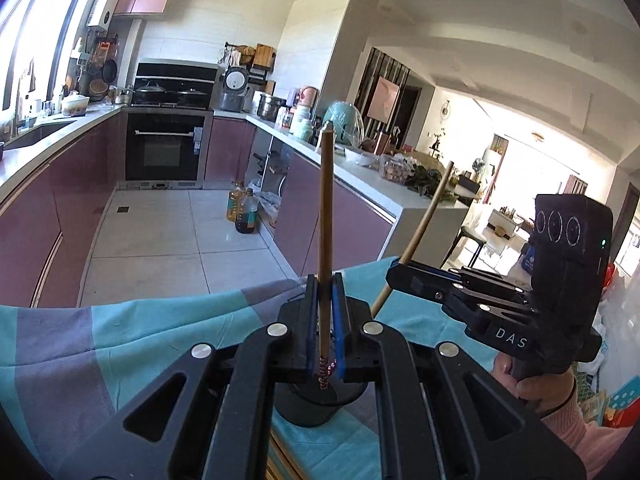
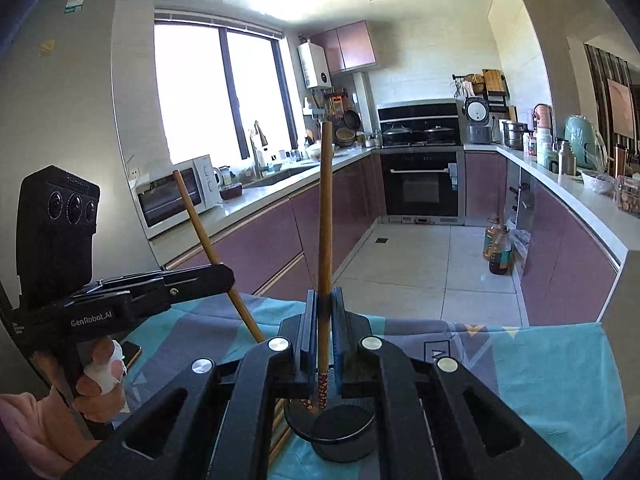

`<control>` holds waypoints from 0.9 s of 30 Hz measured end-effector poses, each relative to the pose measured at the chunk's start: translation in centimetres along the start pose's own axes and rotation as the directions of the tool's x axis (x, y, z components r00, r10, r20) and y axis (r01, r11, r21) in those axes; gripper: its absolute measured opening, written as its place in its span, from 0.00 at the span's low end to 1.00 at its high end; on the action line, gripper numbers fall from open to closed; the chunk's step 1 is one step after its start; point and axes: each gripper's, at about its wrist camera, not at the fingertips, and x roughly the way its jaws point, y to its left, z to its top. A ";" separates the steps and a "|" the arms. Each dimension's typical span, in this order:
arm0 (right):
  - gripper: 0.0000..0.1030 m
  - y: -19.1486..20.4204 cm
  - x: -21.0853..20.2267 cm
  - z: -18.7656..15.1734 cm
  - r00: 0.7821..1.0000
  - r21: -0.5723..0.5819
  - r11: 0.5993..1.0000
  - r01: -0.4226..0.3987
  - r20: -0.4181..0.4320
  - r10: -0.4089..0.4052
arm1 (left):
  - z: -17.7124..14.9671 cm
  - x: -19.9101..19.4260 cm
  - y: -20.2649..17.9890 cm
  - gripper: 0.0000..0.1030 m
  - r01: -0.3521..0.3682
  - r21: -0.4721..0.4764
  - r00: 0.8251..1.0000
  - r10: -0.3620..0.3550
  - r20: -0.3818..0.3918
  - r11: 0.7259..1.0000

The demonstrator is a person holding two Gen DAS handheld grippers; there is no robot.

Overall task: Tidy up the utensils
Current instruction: 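Lift the right tool's chopstick upright over the mesh cup while the left tool follows, then lower both chopsticks into the mesh cup and open both tools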

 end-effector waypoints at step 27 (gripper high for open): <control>0.26 -1.1 5.2 -2.4 0.987 0.073 0.997 0.032 -0.156 -0.020 | -5.1 4.6 1.2 0.31 -0.137 0.045 0.983 0.142 -0.117 0.990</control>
